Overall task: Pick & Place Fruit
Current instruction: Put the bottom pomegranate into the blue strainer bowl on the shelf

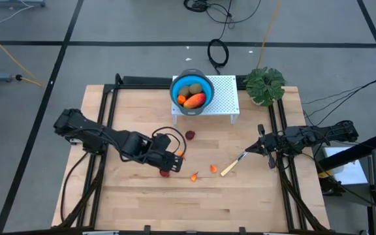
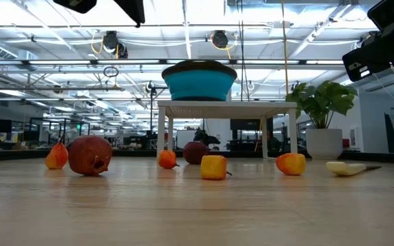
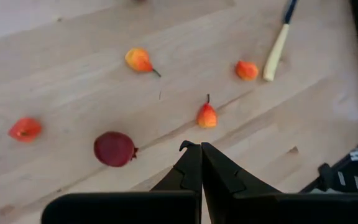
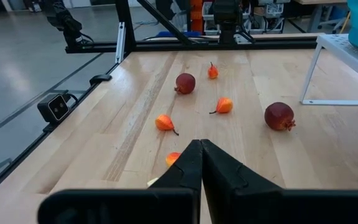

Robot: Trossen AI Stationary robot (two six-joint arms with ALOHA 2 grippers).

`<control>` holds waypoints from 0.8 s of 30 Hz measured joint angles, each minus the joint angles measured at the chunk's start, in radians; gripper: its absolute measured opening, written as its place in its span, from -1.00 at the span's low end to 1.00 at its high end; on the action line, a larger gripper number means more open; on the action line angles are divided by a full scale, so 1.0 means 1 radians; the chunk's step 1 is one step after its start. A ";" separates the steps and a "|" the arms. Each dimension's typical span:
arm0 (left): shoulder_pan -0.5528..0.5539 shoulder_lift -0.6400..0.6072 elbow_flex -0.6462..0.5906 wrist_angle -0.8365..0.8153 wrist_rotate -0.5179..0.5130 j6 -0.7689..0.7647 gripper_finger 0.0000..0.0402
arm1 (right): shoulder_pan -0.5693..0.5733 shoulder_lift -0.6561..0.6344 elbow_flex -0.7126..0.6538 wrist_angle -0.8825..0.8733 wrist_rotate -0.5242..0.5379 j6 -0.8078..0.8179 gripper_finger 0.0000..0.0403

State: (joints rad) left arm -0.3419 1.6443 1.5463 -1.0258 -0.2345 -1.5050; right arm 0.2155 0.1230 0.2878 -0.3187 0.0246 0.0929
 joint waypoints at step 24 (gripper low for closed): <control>-0.007 0.091 0.000 0.012 -0.078 -0.438 -0.99 | 0.000 -0.001 0.000 -0.002 0.000 -0.008 -1.00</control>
State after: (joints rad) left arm -0.3489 1.7350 1.5463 -1.0137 -0.3121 -1.9429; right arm 0.2154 0.1223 0.2878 -0.3206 0.0246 0.0853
